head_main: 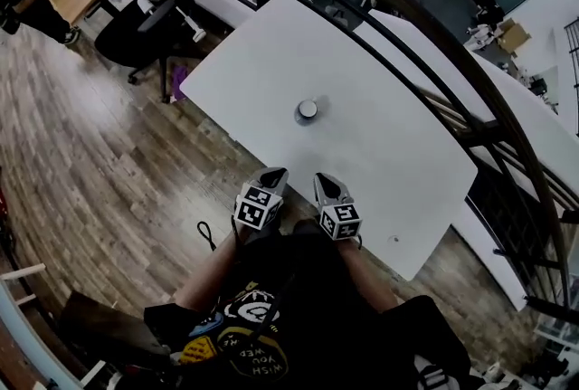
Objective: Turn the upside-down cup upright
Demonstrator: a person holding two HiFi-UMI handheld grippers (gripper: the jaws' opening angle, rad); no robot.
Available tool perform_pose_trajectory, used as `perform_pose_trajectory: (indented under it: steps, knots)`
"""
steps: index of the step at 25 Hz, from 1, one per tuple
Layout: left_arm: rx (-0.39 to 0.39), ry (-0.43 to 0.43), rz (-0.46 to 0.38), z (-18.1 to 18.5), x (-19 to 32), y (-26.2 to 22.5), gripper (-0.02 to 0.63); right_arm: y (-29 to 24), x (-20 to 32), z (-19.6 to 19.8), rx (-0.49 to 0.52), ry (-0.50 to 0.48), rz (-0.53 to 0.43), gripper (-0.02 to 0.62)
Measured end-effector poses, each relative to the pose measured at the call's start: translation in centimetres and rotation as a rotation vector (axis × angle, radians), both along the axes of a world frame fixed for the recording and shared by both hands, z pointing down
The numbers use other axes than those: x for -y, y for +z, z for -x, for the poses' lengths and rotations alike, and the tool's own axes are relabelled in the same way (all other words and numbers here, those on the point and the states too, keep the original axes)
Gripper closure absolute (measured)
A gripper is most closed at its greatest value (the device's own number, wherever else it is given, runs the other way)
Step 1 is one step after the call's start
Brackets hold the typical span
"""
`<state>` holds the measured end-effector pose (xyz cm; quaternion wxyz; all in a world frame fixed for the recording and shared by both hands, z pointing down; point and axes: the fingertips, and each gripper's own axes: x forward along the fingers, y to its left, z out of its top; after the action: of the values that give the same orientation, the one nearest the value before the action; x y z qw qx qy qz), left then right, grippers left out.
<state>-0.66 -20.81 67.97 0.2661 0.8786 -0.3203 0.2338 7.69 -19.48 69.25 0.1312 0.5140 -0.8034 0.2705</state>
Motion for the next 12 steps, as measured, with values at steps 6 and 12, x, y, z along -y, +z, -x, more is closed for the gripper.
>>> perform_pose_trajectory:
  steps: [6,12]
  knots:
    - [-0.039,-0.011,-0.117,-3.1,-5.6,-4.9,0.6,-7.1,-5.6,-0.9,0.069,-0.016,-0.13,0.598]
    - [0.026,-0.18,-0.314,-5.0,-11.9,-11.3,0.6,-11.1,-14.9,-5.2,0.115,-0.017,-0.185,0.598]
